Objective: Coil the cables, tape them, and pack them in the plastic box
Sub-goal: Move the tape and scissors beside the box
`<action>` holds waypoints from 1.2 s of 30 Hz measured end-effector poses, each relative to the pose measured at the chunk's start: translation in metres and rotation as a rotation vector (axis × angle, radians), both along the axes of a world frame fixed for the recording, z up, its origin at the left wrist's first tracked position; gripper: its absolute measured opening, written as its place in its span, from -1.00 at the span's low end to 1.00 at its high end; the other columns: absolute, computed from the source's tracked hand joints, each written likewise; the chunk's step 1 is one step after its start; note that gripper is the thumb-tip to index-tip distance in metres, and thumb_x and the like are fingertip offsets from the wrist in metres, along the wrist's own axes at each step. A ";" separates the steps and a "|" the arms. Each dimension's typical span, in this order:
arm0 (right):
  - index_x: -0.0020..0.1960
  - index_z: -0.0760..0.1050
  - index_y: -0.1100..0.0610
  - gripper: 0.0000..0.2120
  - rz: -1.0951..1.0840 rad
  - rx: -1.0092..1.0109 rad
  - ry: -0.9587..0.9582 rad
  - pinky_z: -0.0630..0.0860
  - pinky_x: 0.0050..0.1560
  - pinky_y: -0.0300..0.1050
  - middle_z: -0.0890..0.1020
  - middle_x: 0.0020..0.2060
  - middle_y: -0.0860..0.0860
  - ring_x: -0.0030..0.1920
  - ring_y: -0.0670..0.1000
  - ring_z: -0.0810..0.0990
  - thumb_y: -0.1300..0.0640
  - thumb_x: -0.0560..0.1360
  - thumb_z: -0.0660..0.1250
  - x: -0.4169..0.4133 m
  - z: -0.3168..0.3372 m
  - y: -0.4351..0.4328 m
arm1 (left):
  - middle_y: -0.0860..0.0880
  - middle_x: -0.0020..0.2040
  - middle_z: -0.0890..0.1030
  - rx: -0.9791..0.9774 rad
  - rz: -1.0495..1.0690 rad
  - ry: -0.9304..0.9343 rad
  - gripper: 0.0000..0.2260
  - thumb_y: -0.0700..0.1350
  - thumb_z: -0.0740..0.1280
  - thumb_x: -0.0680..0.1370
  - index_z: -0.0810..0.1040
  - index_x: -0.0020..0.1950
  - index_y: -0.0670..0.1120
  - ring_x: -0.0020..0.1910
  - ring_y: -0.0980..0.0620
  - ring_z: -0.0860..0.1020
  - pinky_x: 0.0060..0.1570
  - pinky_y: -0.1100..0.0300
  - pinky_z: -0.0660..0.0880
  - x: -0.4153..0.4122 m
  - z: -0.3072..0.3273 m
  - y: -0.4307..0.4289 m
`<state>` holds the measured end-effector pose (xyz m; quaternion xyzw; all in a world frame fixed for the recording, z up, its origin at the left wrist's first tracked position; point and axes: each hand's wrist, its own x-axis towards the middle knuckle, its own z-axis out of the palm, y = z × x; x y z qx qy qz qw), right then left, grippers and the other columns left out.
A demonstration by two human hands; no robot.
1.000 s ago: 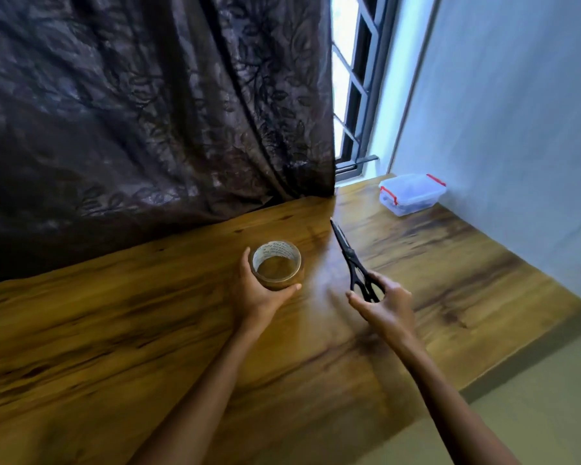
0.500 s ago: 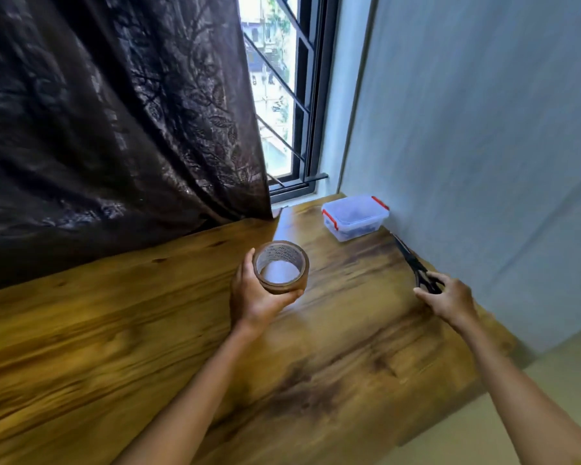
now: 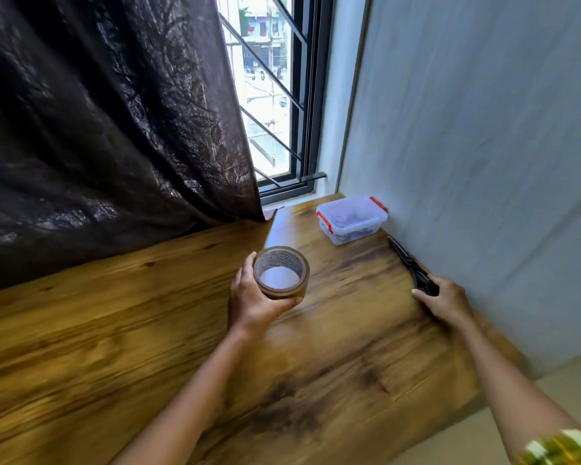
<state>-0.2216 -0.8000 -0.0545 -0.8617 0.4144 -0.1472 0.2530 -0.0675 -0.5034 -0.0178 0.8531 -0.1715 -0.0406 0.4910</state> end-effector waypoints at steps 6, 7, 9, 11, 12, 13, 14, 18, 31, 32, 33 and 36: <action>0.29 0.38 0.40 -0.41 0.020 -0.009 0.010 0.17 0.42 0.01 0.38 0.33 0.32 0.40 0.23 0.30 0.21 0.36 0.48 0.009 -0.012 0.004 | -0.08 0.35 0.43 0.003 -0.010 0.006 0.03 0.00 0.65 0.05 0.26 0.44 -0.08 0.32 -0.02 0.39 0.18 0.31 0.25 -0.002 -0.001 -0.004; 0.28 0.40 0.40 -0.40 0.034 -0.023 -0.024 0.19 0.41 0.00 0.41 0.31 0.31 0.38 0.23 0.34 0.20 0.33 0.50 0.013 -0.010 0.012 | -0.08 0.35 0.43 0.003 -0.015 0.009 0.03 0.01 0.65 0.05 0.26 0.44 -0.07 0.32 -0.02 0.39 0.18 0.31 0.25 -0.003 -0.001 -0.004; 0.22 0.47 0.38 -0.45 0.105 -0.048 -0.133 0.28 0.34 -0.05 0.51 0.23 0.29 0.29 0.20 0.46 0.17 0.32 0.52 0.022 -0.004 0.039 | -0.07 0.34 0.43 0.005 -0.027 0.006 0.03 0.01 0.65 0.05 0.26 0.43 -0.06 0.31 -0.02 0.39 0.19 0.30 0.27 -0.006 -0.001 -0.006; 0.16 0.54 0.30 -0.54 0.179 0.036 -0.215 0.38 0.22 -0.12 0.60 0.14 0.20 0.17 0.13 0.55 0.08 0.36 0.49 0.030 0.007 0.074 | -0.06 0.35 0.43 0.005 -0.040 0.001 0.02 0.02 0.65 0.06 0.26 0.43 -0.05 0.31 -0.01 0.39 0.22 0.27 0.29 -0.009 0.000 -0.007; 0.13 0.57 0.23 -0.58 0.218 0.130 -0.221 0.42 0.16 -0.12 0.63 0.09 0.14 0.10 0.08 0.58 -0.01 0.38 0.45 0.034 0.011 0.091 | -0.06 0.35 0.43 0.007 -0.047 -0.003 0.02 0.03 0.65 0.06 0.26 0.43 -0.06 0.31 -0.02 0.39 0.22 0.26 0.30 -0.011 0.001 -0.008; 0.05 0.61 0.15 -0.61 0.245 0.259 -0.214 0.48 0.12 -0.09 0.66 -0.01 0.09 0.02 0.01 0.59 -0.13 0.39 0.40 0.039 0.014 0.105 | -0.06 0.35 0.43 0.015 -0.055 -0.010 0.02 0.03 0.64 0.06 0.26 0.43 -0.06 0.31 -0.02 0.39 0.22 0.27 0.30 -0.013 0.002 -0.009; -0.08 0.62 0.09 -0.58 0.265 0.406 -0.238 0.54 0.08 -0.04 0.65 -0.14 0.06 -0.07 -0.04 0.57 -0.26 0.37 0.36 0.044 0.017 0.119 | -0.06 0.35 0.43 0.026 -0.064 -0.019 0.02 0.04 0.64 0.06 0.26 0.43 -0.06 0.31 -0.02 0.39 0.21 0.27 0.30 -0.014 0.002 -0.009; -0.12 0.58 0.26 -0.48 0.136 0.969 -0.420 0.64 -0.11 -0.07 0.62 -0.18 0.16 -0.12 0.04 0.62 -0.23 0.33 0.39 0.062 0.026 0.146 | -0.08 0.34 0.45 0.062 -0.092 -0.055 0.00 0.06 0.63 0.07 0.27 0.43 -0.08 0.31 -0.02 0.41 0.19 0.28 0.30 -0.017 0.004 -0.009; -0.22 0.46 0.27 -0.78 -0.335 1.030 -0.612 0.54 -0.54 -0.10 0.57 -0.10 0.26 -0.18 0.16 0.58 0.15 0.41 0.44 0.071 0.023 0.102 | -0.07 0.45 0.32 0.114 -0.161 -0.036 -0.11 0.04 0.57 0.24 0.22 0.46 -0.08 0.41 0.01 0.30 0.29 0.28 0.22 -0.013 0.003 0.008; -0.18 0.46 0.29 -0.77 -0.383 1.020 -0.641 0.56 -0.53 -0.06 0.57 -0.05 0.27 -0.12 0.18 0.57 0.16 0.41 0.45 0.071 0.023 0.093 | -0.06 0.44 0.33 0.120 -0.155 -0.040 -0.18 0.03 0.56 0.26 0.27 0.43 -0.08 0.40 0.01 0.31 0.30 0.27 0.23 -0.011 0.002 0.011; -0.09 0.47 0.32 -0.75 -0.418 1.003 -0.658 0.58 -0.46 0.00 0.57 0.01 0.26 -0.07 0.18 0.57 0.16 0.41 0.45 0.071 0.024 0.084 | -0.06 0.44 0.34 0.124 -0.148 -0.042 -0.24 0.02 0.55 0.28 0.32 0.41 -0.08 0.39 0.01 0.32 0.32 0.23 0.24 -0.010 0.002 0.015; 0.21 0.41 0.34 -0.55 -0.492 0.968 -0.705 0.51 -0.17 0.11 0.52 0.21 0.23 0.15 0.19 0.55 0.18 0.41 0.44 0.072 0.025 0.060 | -0.06 0.42 0.36 0.130 -0.131 -0.047 -0.38 -0.01 0.53 0.32 0.42 0.32 -0.08 0.38 0.01 0.33 0.35 0.18 0.27 -0.007 0.001 0.023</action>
